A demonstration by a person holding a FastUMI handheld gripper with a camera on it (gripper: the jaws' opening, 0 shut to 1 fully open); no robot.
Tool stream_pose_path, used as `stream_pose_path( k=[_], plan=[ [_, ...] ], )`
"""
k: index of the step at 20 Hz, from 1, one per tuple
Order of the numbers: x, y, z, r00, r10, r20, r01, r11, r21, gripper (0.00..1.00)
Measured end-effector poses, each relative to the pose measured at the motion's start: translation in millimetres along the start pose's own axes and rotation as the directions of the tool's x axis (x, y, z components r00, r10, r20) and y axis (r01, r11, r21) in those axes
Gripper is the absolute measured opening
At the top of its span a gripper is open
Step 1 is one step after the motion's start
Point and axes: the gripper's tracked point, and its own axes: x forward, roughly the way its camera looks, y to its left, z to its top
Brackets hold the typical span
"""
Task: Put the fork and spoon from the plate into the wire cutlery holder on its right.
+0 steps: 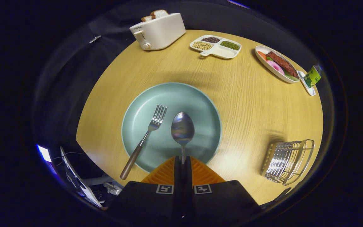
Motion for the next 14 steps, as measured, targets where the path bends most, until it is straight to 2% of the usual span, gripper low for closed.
stream_pose_path(
  k=[5, 14],
  plan=[
    [-48, -20, 17, 0.997, -0.002, 0.078, 0.002, 1.0, -0.006, 0.09],
    [-140, -110, 13, 0.989, -0.015, 0.148, 0.0, 0.995, 0.096, 0.09]
  ],
)
